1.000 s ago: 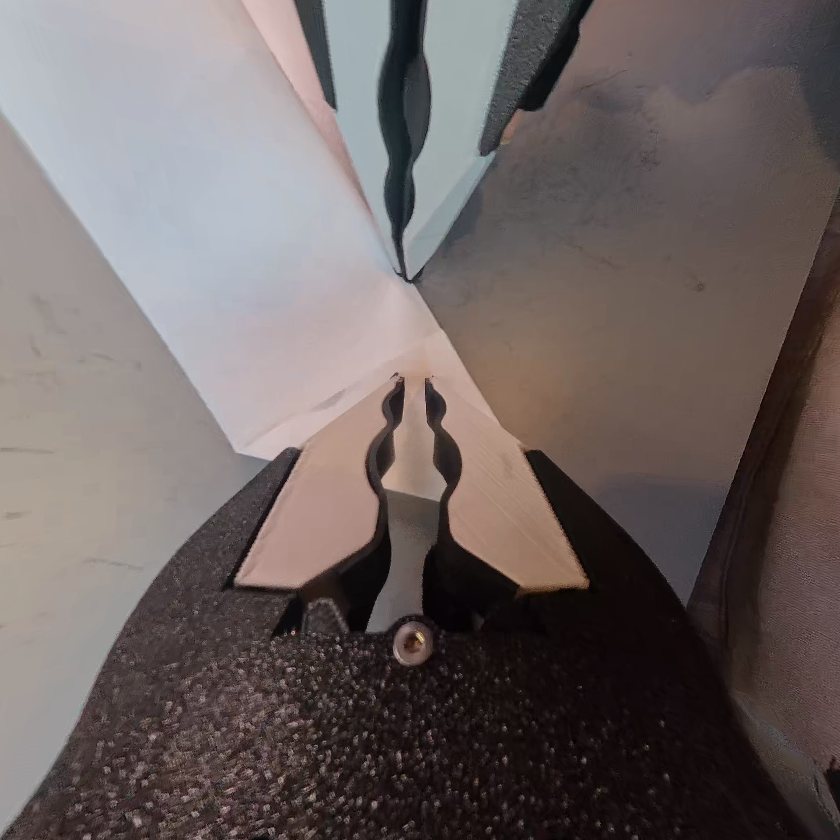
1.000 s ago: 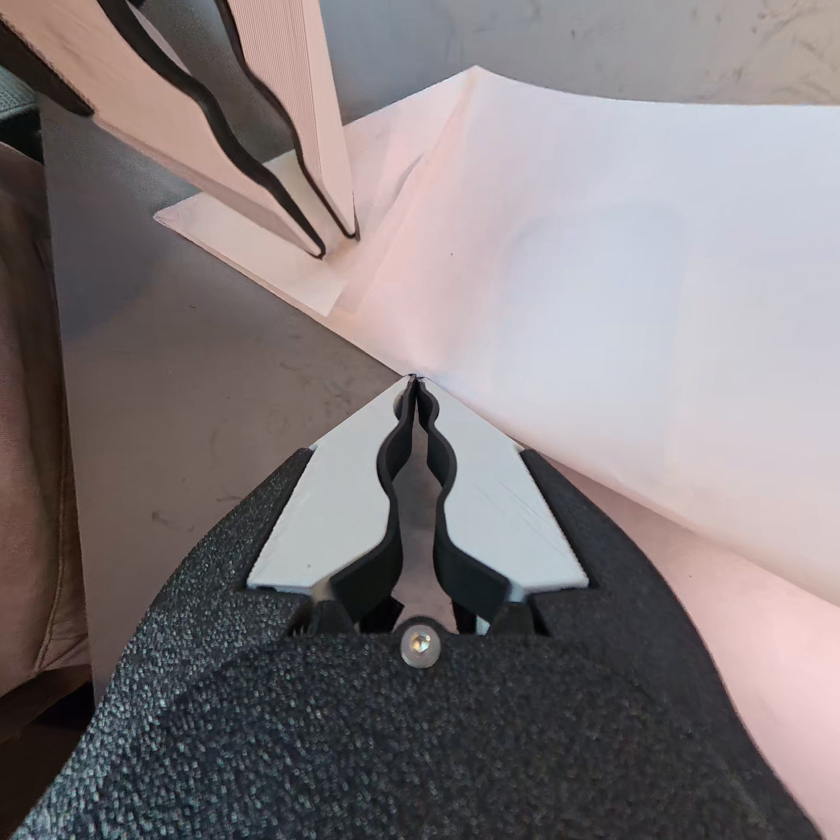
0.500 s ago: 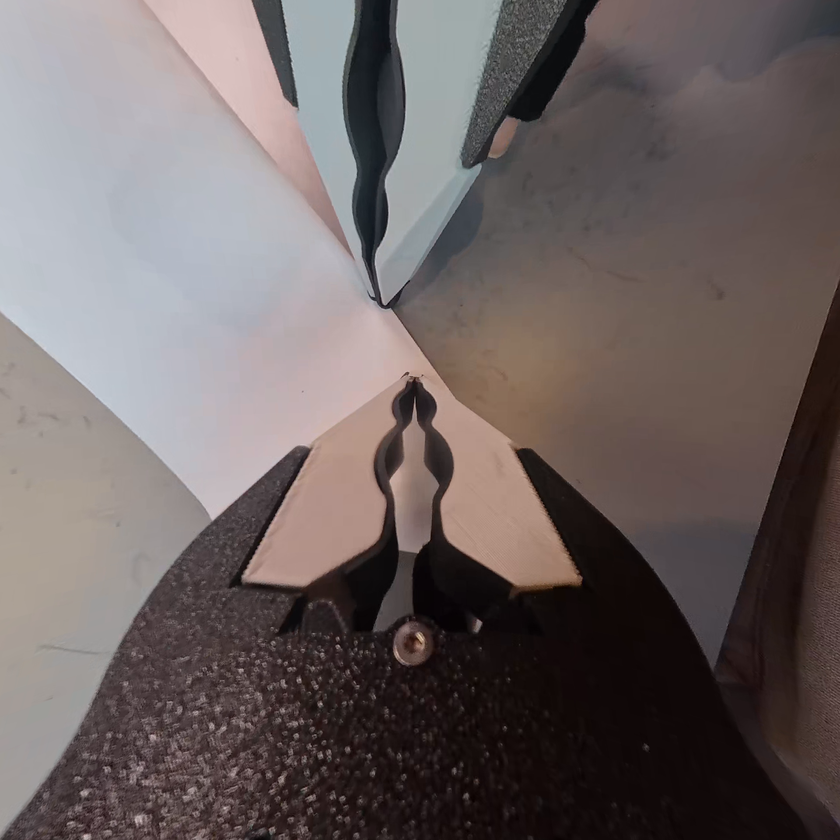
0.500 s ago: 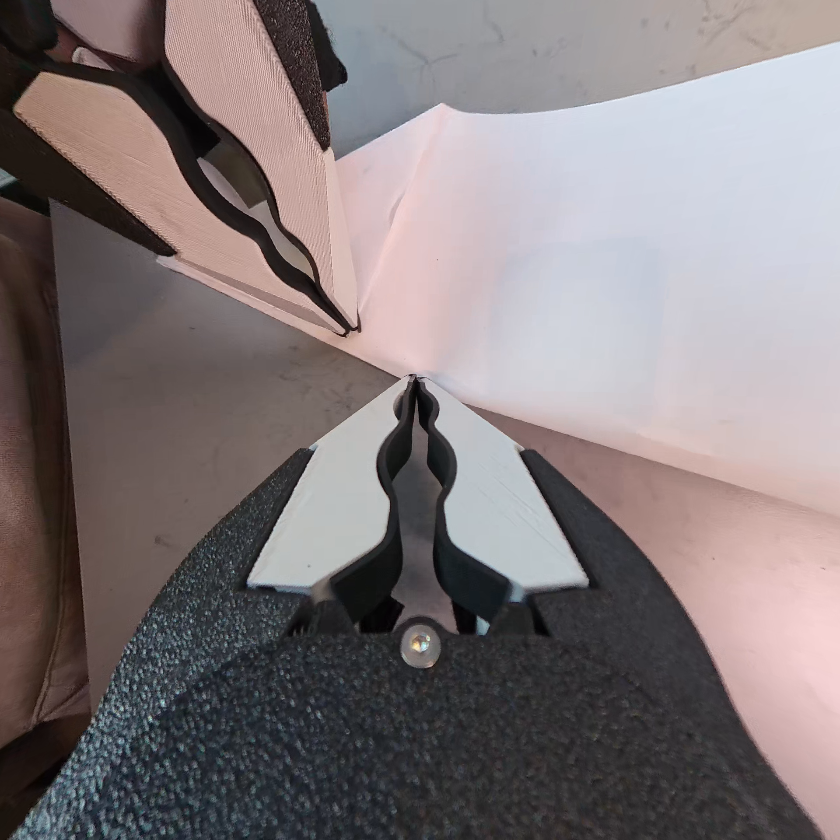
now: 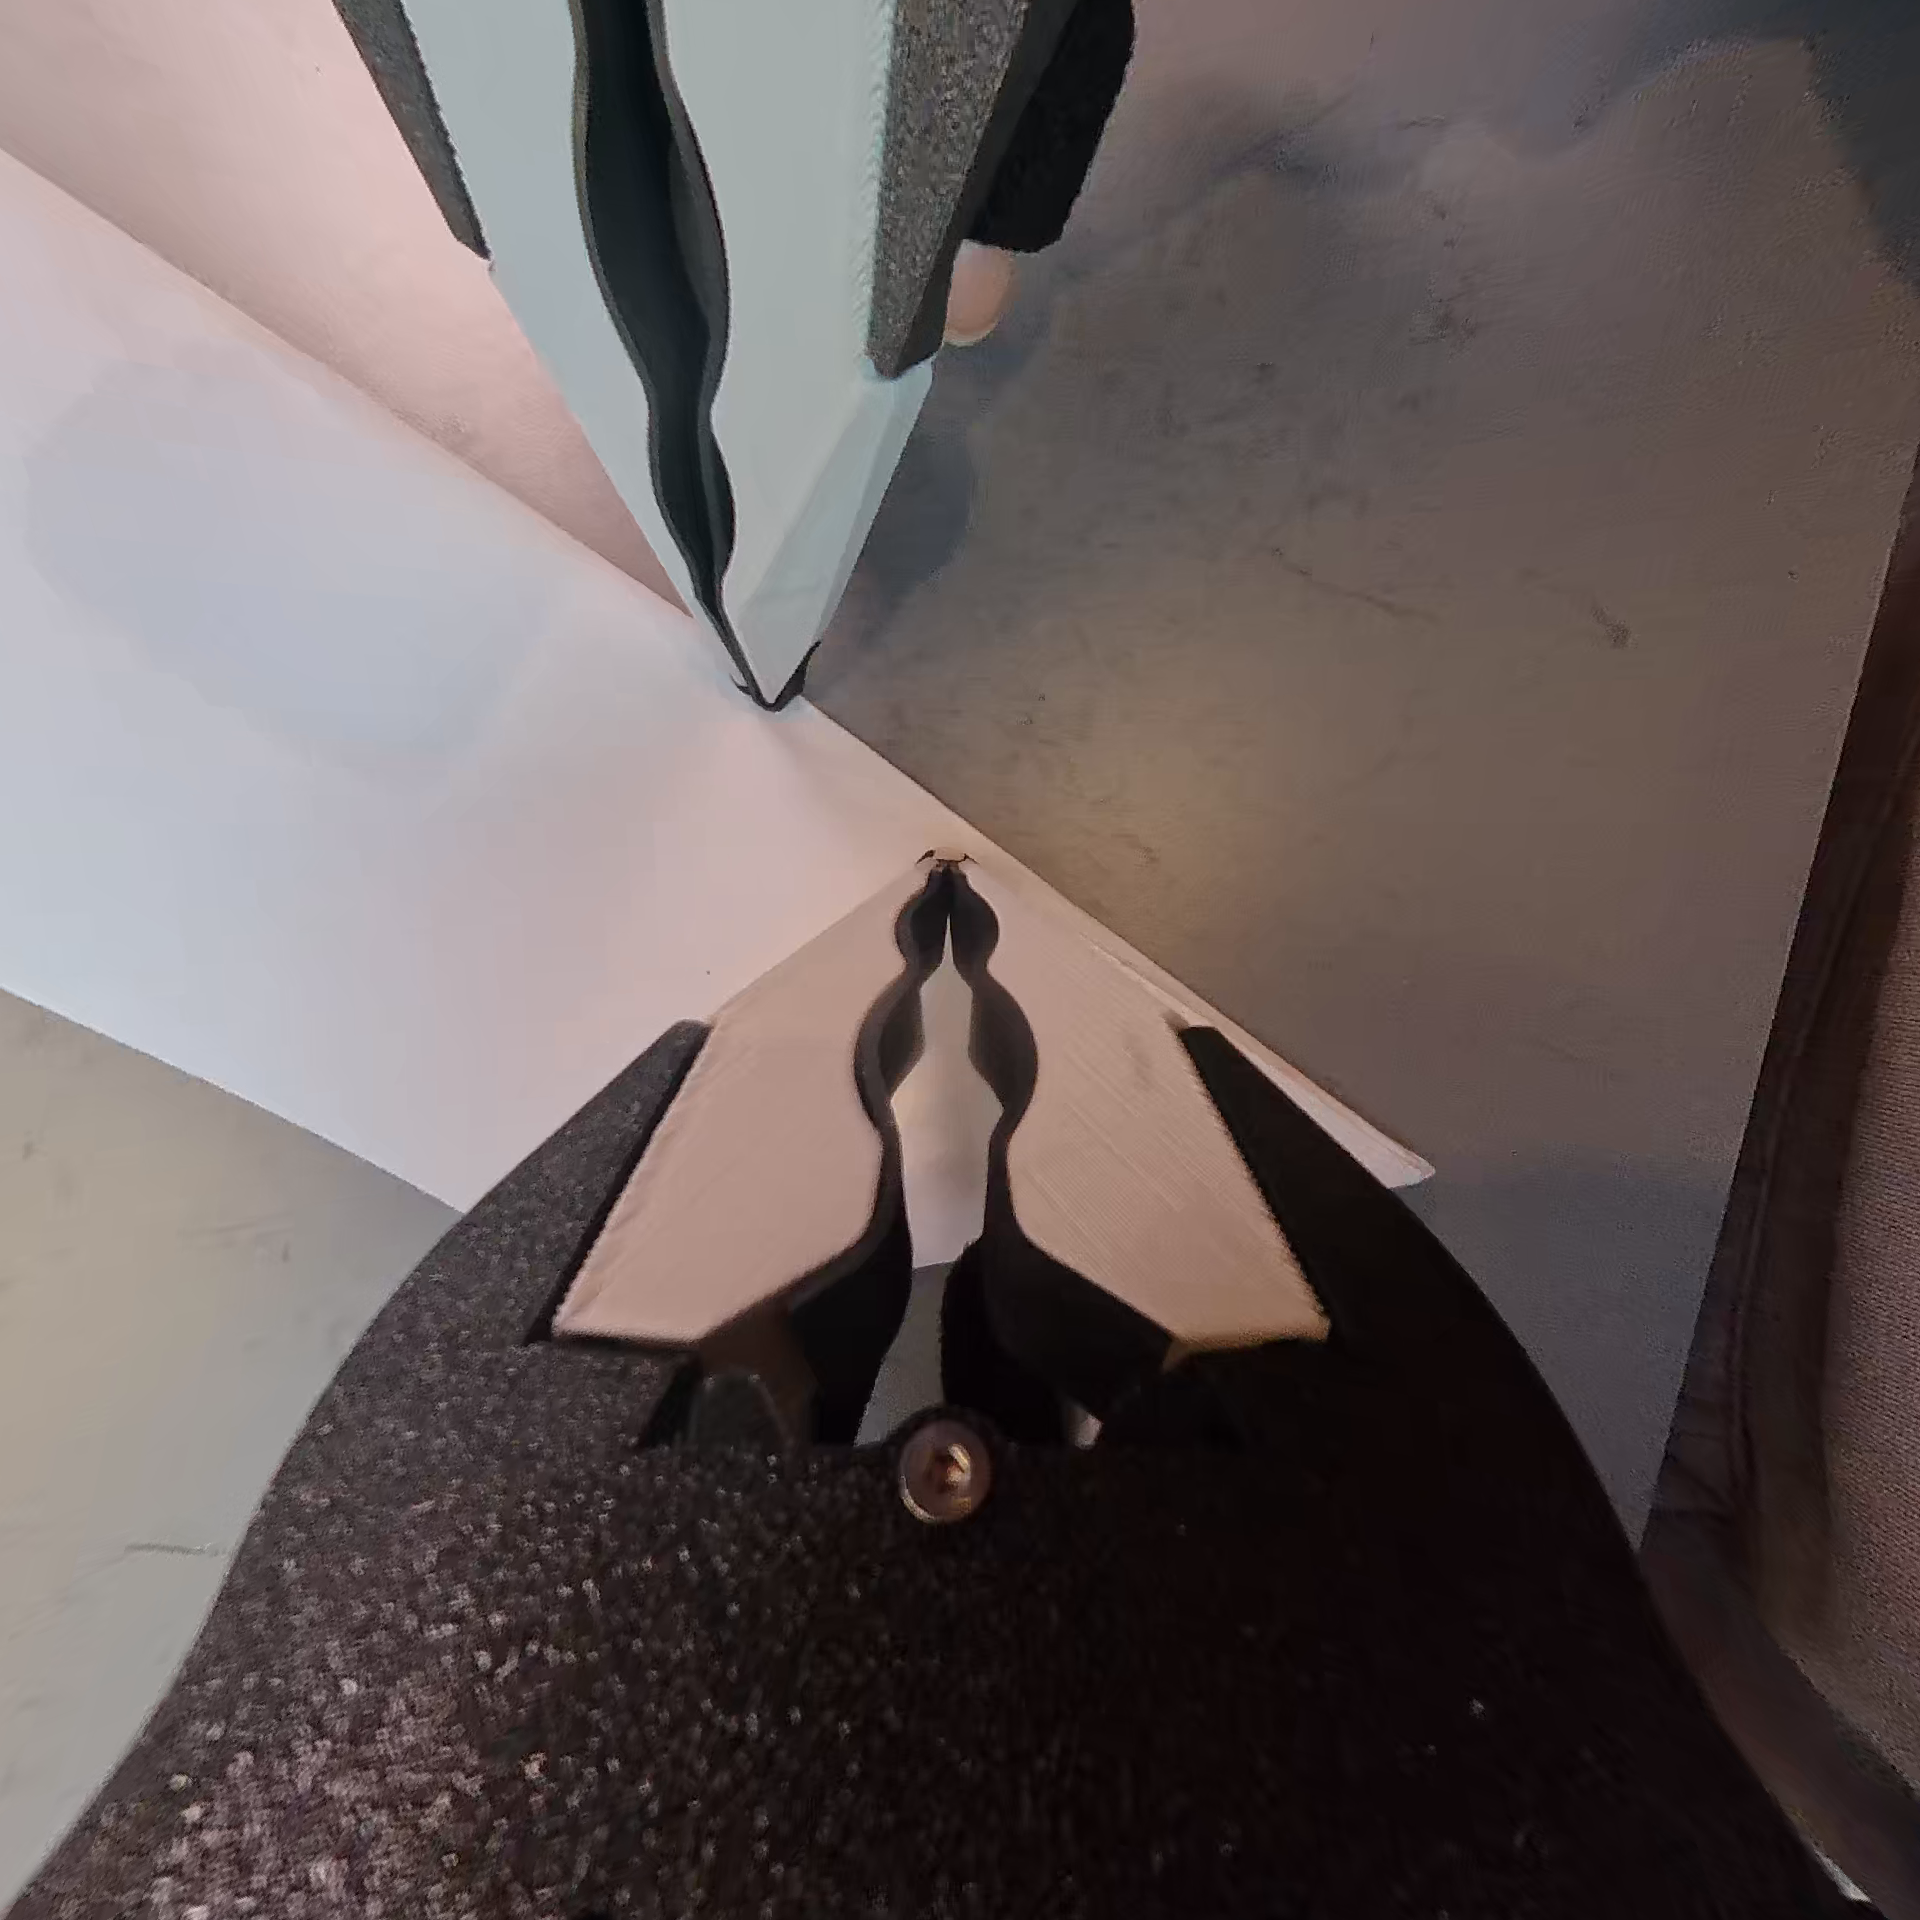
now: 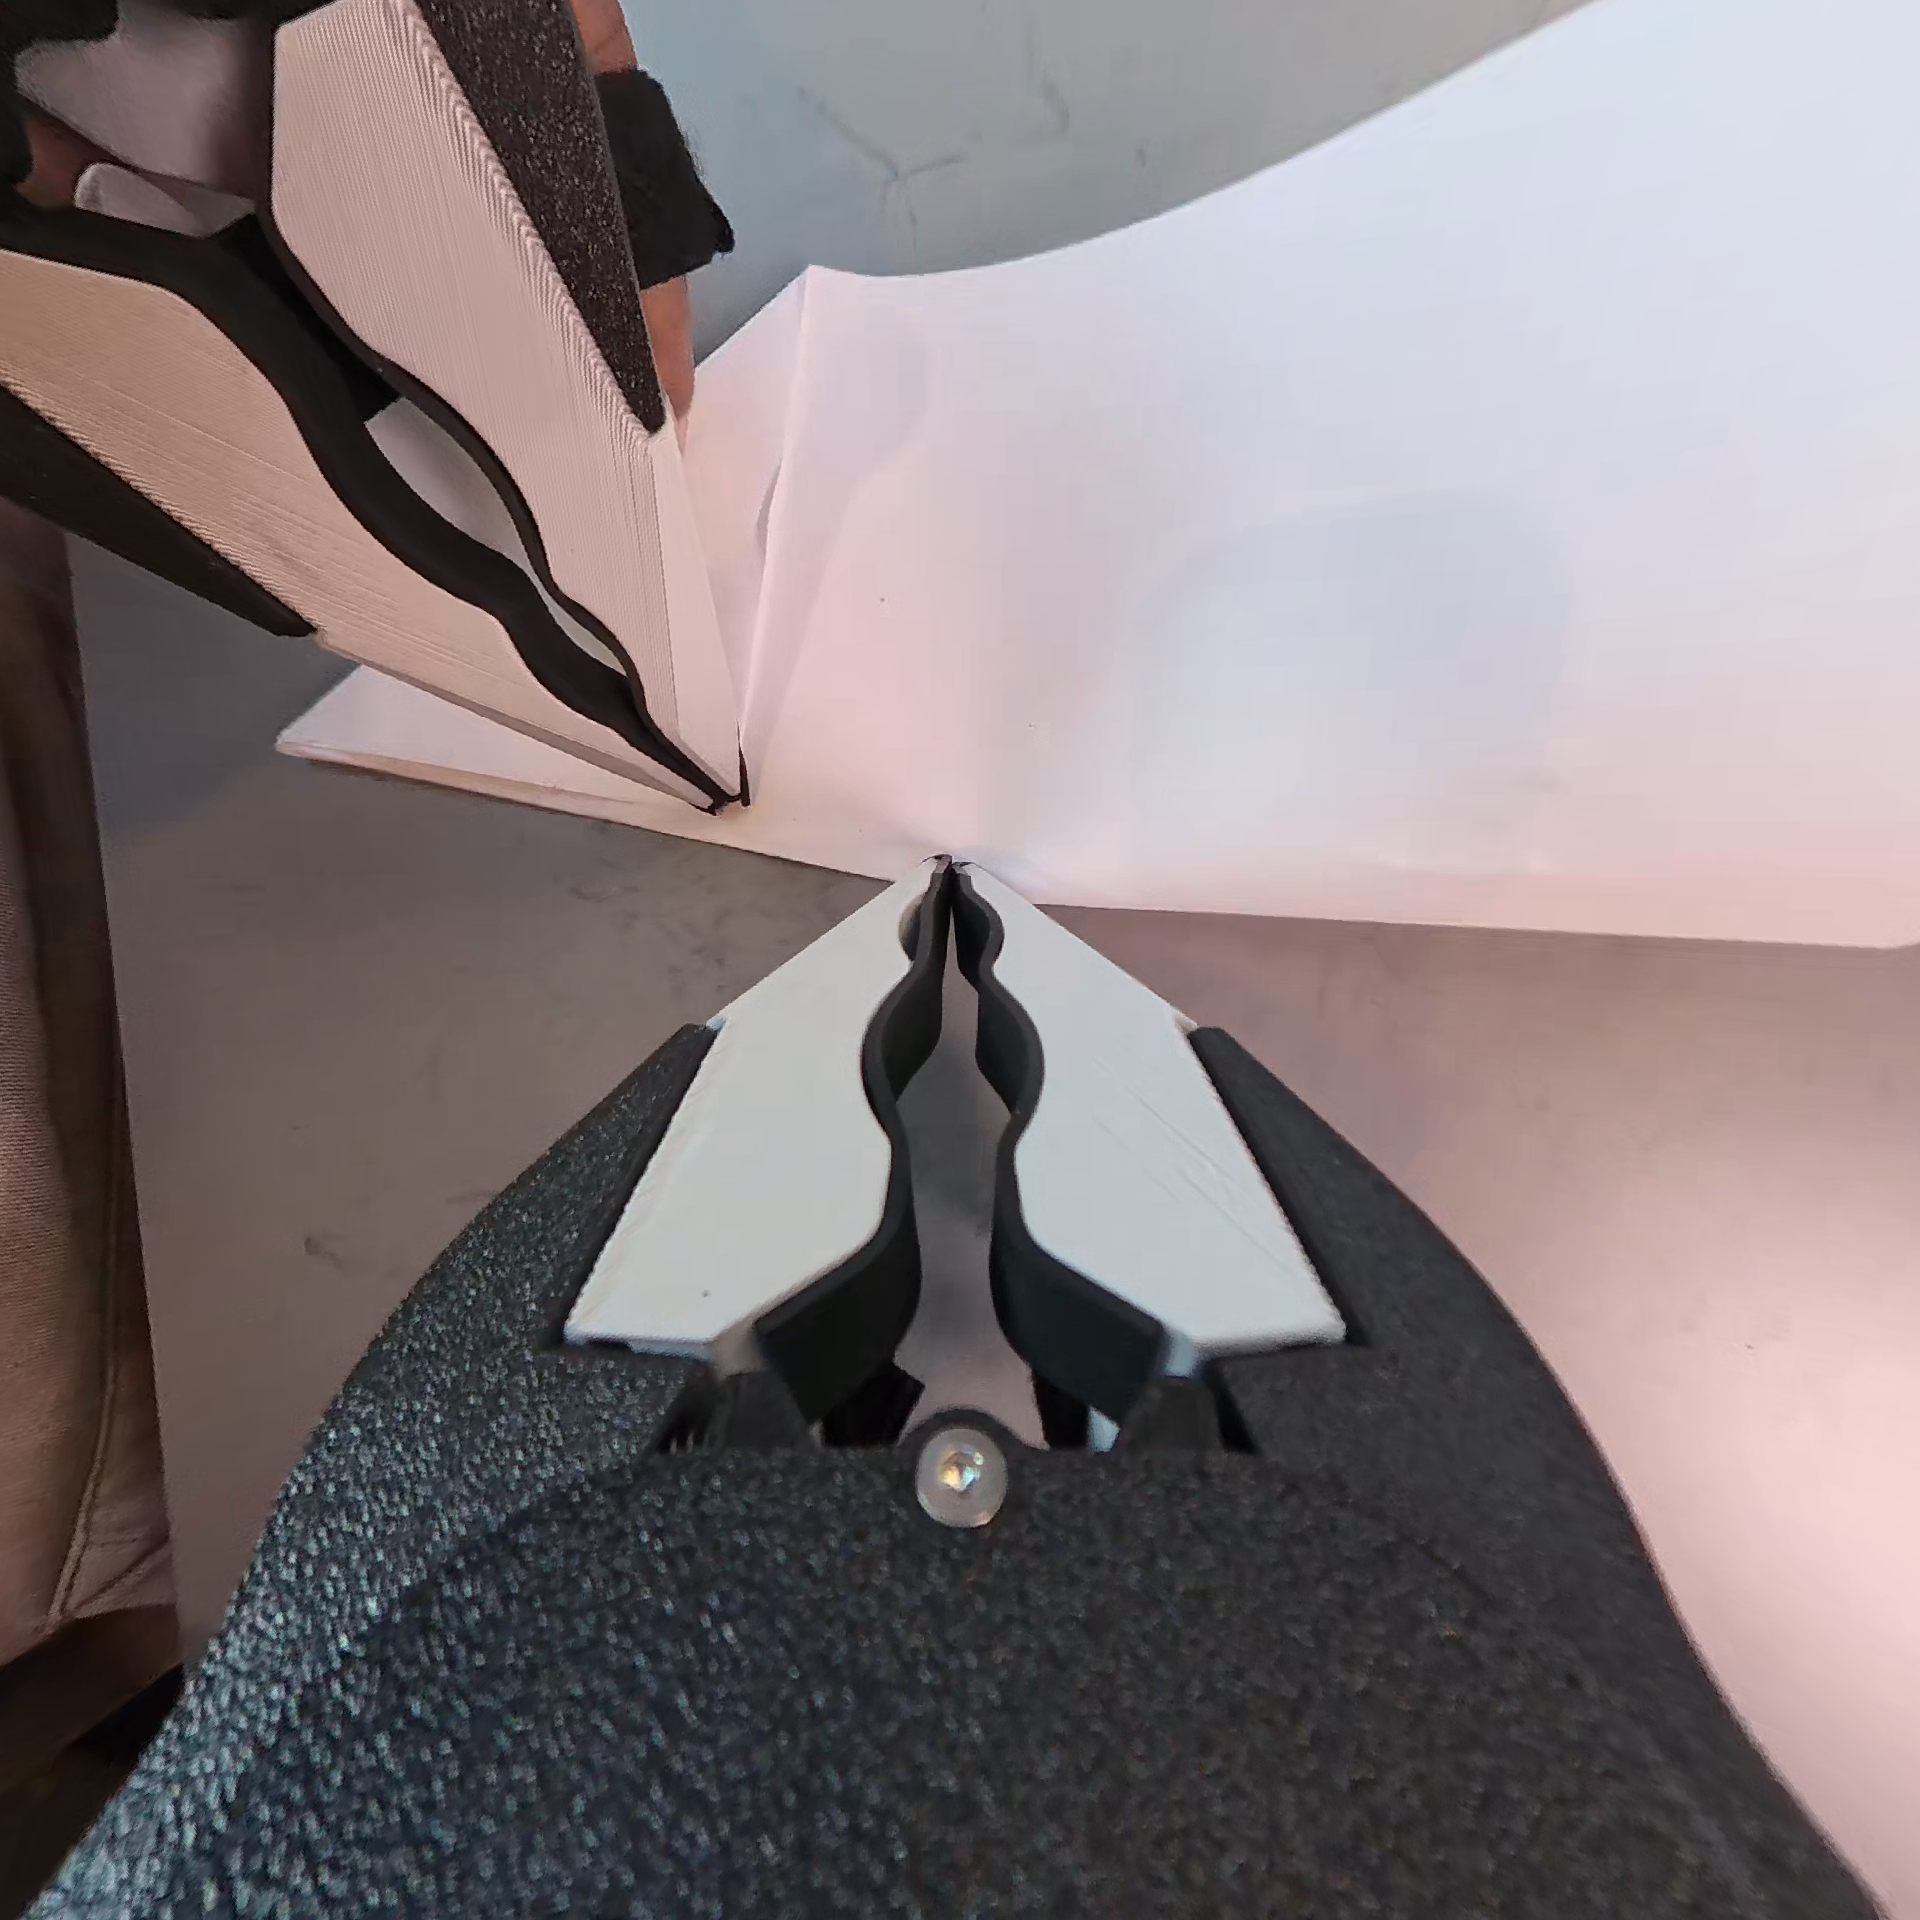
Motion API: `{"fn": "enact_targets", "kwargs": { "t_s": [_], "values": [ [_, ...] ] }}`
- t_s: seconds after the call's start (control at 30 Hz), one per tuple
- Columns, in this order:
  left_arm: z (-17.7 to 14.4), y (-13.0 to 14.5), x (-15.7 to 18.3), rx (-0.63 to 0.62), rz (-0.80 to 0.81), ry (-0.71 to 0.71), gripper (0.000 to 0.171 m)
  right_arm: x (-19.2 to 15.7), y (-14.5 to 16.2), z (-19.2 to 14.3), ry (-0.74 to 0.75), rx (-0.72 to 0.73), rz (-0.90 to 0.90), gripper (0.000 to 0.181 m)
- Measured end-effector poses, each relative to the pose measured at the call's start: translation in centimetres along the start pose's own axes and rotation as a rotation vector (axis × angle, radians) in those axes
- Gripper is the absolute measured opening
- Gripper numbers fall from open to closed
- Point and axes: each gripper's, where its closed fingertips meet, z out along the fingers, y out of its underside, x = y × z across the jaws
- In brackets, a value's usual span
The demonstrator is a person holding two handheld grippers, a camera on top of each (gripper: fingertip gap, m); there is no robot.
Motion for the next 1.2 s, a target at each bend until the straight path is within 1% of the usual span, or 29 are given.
{"fn": "enact_targets", "kwargs": {
  "t_s": [0.17, 0.33, 0.47, 0.73, 0.93, 1.03, 1.2],
  "values": [
    [0.0, 0.0, 0.0, 0.011, -0.004, 0.044, 0.000, 0.2, -0.2, 0.1, -0.075, -0.002, 0.056, 0.000],
    [0.0, -0.1, 0.1, 0.040, -0.001, 0.072, 0.000, 0.8, -0.3, 0.0, -0.140, -0.021, 0.087, 0.000],
    [0.0, -0.1, 0.1, 0.040, -0.006, 0.091, 0.000, 1.4, -0.3, -0.1, -0.184, -0.044, 0.100, 0.000],
    [0.0, -0.1, 0.2, 0.042, -0.006, 0.099, 0.000, 2.7, -0.4, -0.4, -0.212, -0.077, 0.079, 0.000],
    [0.0, -0.2, 0.2, 0.047, -0.015, 0.105, 0.000, 2.3, -0.5, -1.2, -0.219, -0.040, 0.033, 0.000],
    [0.0, -0.2, 0.2, 0.049, -0.016, 0.108, 0.000, 2.3, 0.3, -1.0, -0.191, -0.069, -0.008, 0.000],
    [0.0, -0.1, 0.2, 0.047, -0.012, 0.107, 0.000, 2.5, 0.2, -0.7, -0.210, -0.072, 0.021, 0.000]
  ]
}}
